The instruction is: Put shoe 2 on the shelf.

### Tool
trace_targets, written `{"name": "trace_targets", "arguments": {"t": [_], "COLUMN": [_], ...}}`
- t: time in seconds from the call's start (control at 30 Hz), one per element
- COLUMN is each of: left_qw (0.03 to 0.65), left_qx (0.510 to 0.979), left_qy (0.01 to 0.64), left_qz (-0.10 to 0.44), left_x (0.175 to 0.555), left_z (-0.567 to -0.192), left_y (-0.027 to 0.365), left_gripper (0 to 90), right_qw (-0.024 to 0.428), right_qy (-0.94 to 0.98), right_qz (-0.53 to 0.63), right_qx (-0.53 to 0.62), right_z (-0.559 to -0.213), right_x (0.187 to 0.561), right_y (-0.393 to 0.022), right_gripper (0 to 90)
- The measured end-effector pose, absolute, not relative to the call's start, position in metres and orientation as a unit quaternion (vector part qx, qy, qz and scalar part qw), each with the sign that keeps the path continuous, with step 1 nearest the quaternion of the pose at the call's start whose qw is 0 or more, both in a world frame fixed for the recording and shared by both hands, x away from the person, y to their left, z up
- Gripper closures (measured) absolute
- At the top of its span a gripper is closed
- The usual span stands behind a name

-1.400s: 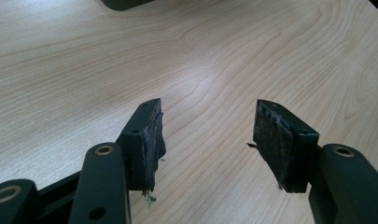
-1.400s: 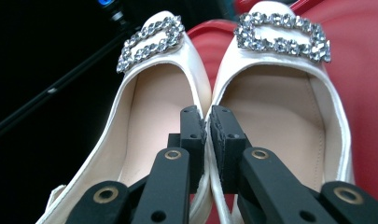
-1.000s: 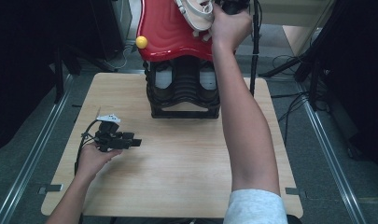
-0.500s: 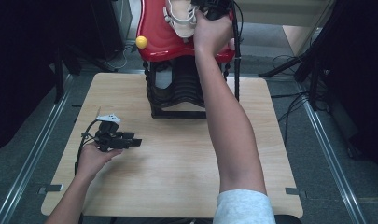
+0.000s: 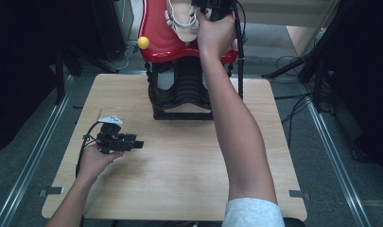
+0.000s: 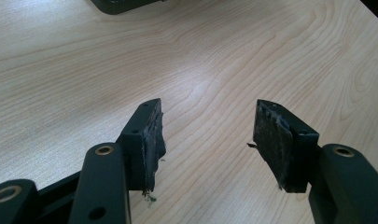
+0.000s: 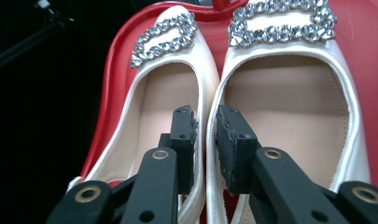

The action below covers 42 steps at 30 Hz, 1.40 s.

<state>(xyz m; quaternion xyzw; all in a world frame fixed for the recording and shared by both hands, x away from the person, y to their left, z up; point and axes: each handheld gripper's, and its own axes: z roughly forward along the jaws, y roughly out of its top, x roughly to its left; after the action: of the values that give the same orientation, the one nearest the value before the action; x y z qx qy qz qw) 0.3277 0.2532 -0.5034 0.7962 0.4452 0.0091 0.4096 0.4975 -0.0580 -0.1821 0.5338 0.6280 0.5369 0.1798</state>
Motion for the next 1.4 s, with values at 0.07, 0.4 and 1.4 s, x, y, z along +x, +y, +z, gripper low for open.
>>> {"name": "trace_targets", "arguments": {"t": [0.07,0.4,1.4], "left_qw": [0.408,0.405,0.403], "left_qx": [0.797,0.799,0.802], "left_qy": [0.445,0.443,0.441], "left_qz": [0.009,0.013,0.01], "left_x": [0.328,0.328,0.329], "left_z": [-0.504,-0.504,-0.505], "left_y": [0.253,0.252,0.251], "left_gripper": [42.8,42.7,42.5], "right_qw": [0.181,0.163,0.149], "right_qy": [0.63,0.641,0.667], "right_qz": [0.541,0.558,0.552], "right_qx": [0.528,0.501,0.478], "right_z": [-0.18,-0.171,-0.171], "right_x": [0.496,0.489,0.474], "right_y": [-0.06,-0.072,-0.132], "right_gripper": [75.5,68.0,54.7]}}
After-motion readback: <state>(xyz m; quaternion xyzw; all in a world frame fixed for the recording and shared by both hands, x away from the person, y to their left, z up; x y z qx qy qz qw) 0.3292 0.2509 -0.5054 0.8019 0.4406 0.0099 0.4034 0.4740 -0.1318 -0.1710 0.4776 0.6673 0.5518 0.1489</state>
